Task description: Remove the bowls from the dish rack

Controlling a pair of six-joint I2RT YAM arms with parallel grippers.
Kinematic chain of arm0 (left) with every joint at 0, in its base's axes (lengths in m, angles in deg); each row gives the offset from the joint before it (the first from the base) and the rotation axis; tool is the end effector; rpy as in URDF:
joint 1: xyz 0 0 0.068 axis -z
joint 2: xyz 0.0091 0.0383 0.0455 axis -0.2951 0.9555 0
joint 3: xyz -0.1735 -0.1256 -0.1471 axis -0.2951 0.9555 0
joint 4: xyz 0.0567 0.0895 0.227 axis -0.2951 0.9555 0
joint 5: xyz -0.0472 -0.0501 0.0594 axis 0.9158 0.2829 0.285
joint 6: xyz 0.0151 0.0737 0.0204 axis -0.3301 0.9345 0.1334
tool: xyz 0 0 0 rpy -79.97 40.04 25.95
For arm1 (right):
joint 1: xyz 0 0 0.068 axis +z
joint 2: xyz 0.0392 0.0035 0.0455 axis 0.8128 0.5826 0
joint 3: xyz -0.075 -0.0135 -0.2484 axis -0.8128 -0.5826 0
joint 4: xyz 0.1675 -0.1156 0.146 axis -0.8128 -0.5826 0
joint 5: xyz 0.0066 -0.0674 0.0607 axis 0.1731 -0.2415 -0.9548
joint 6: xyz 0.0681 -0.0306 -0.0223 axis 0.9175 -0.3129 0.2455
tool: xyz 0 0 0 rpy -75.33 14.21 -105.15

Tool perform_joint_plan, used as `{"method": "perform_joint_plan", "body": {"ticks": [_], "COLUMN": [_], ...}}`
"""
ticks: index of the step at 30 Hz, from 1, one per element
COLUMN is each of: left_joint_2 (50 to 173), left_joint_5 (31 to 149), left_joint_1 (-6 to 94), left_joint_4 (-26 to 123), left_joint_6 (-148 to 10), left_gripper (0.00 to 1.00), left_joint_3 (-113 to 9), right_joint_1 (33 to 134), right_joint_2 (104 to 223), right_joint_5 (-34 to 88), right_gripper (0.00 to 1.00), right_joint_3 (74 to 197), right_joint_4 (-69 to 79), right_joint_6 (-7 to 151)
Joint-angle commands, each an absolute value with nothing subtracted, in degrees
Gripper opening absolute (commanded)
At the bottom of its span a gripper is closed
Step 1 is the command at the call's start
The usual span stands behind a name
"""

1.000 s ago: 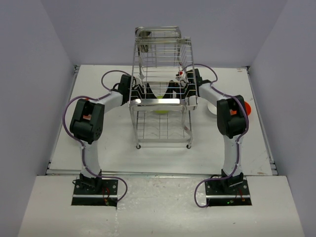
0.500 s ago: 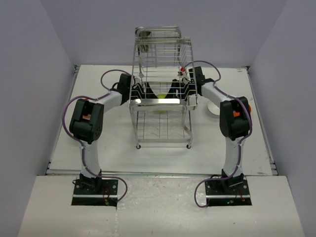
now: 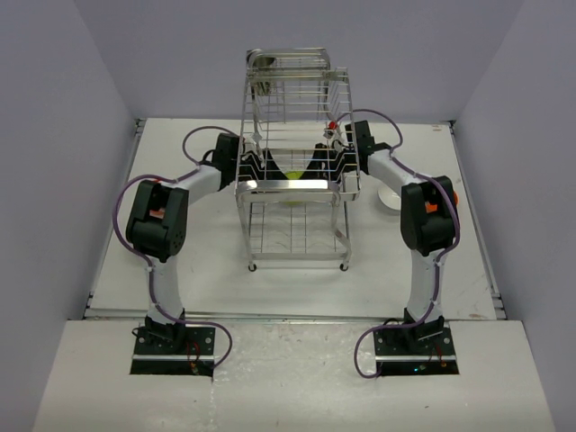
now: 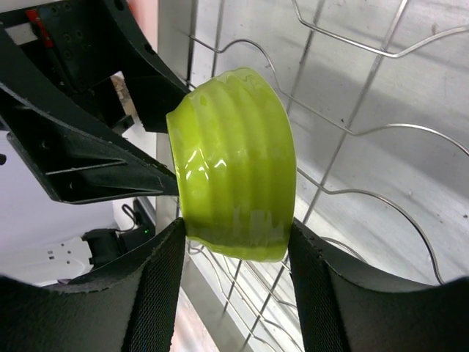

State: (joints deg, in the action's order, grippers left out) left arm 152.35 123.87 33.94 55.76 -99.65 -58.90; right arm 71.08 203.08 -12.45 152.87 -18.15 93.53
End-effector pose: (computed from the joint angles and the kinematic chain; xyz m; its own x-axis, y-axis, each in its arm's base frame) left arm 0.4123 -0.1708 0.1601 -0.9410 -0.2413 -0.2373 0.0674 0.5536 -0.8300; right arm 0.4242 0.1780 0.1824 -0.9567 0.0503 -0.2868 -0.2087 0.5682 0.7960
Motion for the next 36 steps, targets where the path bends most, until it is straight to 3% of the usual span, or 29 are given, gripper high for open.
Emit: {"method": "perform_joint_plan", "body": {"ticks": [1,16,21,23,26,36], "left_joint_2": [154.6,157.4,157.1,156.7,156.4,153.1], "left_joint_5": [124.8,127.6,127.3,127.0,126.8,123.8], "left_joint_1": [35.1,36.1,36.2,36.2,36.2,36.2], "left_joint_4": [54.3,51.7,51.8,51.8,51.7,53.9], "left_joint_6": [-99.7,-102.2,-101.8,-101.8,-101.8,-99.7], "left_gripper": [0.68,0.68,0.67,0.68,0.67,0.66], "left_joint_3": [-60.3,-62.7,-62.3,-62.3,-62.3,-61.3], "right_joint_1": [74.1,76.1,76.1,76.1,76.1,74.2], "right_joint_2": [199.5,201.1,202.1,202.2,199.9,193.0], "right_joint_5": [-26.6,-34.1,-33.6,-33.2,-30.6,-21.5], "right_gripper": [0.51,0.48,0.16,0.09,0.17,0.21], "right_joint_3": [153.7,153.1,152.3,150.7,147.7,145.1], "right_joint_4": [-10.9,-4.7,-4.7,-3.7,-3.1,-12.9], "right_joint_6": [95.0,97.8,100.0,101.1,99.7,93.5]}}
